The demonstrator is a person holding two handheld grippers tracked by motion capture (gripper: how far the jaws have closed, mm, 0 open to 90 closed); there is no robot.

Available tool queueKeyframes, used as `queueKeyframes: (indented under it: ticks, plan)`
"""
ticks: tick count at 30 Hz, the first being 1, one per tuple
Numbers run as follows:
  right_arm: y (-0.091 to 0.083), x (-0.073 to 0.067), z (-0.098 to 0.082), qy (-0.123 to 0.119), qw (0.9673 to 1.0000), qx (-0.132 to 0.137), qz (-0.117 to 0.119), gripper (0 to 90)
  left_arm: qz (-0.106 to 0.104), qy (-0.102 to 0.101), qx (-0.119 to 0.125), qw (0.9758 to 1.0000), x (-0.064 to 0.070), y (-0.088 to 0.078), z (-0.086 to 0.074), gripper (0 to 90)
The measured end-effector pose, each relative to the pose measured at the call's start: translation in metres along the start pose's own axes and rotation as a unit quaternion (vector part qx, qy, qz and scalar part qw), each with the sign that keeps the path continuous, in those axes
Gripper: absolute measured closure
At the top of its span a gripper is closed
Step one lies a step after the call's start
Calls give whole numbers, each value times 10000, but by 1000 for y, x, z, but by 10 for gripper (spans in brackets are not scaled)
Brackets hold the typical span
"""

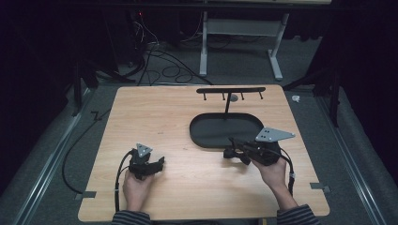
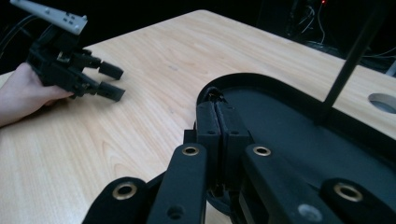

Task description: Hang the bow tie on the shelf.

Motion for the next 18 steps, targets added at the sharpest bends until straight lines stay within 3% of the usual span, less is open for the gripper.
queueKeyframes:
  ticks: [18]
  plan:
    - [-2, 34, 25, 191, 9994, 110, -269, 900, 7, 1, 1, 10000, 0, 0, 0, 296]
Point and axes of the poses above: each handheld gripper's, and its own axes: y roughly forward along the jaws, z roughly out of its top, x roughly to its right, the point moved 7 cm from there along y, roughly forward along the jaws, and after that the axes turned 3 degrees about y, right-handed, at the moved point
